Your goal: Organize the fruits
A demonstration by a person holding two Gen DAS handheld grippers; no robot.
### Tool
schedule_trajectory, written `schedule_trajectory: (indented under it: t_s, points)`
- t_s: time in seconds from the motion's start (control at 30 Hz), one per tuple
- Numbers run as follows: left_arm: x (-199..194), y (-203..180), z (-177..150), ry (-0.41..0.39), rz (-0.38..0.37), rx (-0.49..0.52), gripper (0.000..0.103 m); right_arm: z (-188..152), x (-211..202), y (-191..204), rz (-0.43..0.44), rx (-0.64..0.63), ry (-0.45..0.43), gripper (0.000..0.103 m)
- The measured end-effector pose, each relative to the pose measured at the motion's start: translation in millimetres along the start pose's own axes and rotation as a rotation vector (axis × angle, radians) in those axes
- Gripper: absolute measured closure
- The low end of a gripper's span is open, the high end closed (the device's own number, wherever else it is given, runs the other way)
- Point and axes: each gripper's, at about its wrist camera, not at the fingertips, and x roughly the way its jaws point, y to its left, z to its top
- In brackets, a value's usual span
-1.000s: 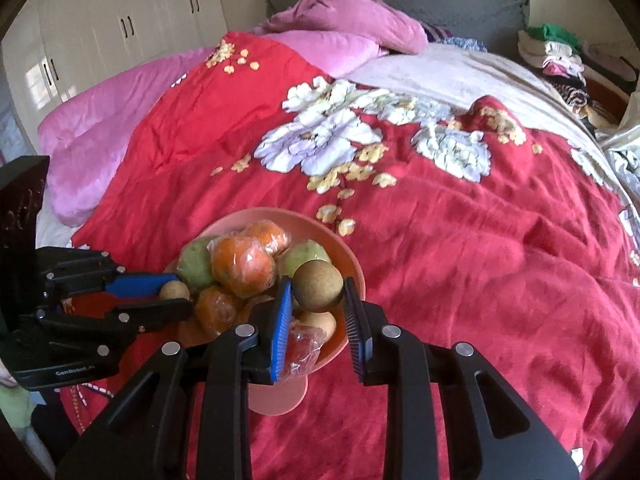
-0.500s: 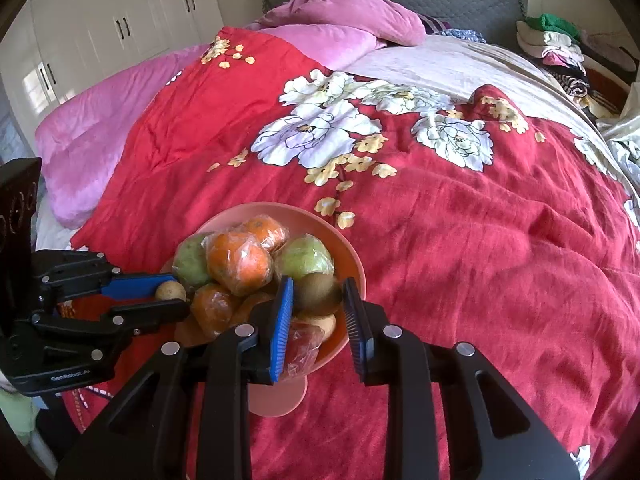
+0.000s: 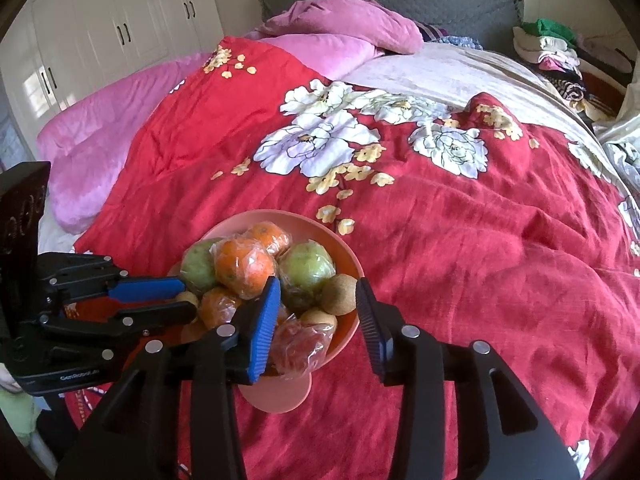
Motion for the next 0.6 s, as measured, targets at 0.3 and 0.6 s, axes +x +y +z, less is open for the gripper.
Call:
schedule_trajectory:
  t_s: [0.3,0.6]
  points:
    - [-12.1,-1.7,1.7,-0.027,-0.001,0.000,0.080,-5.1,-34.0,12.3,-0.032,-0.011,-0.088,0.042]
    - [-36.8,-2.7,-1.8,-0.069,-0.001,-0.003,0.065,-9.9,-73.1,30.1,-0.058,-0.013,-0.180,0.022]
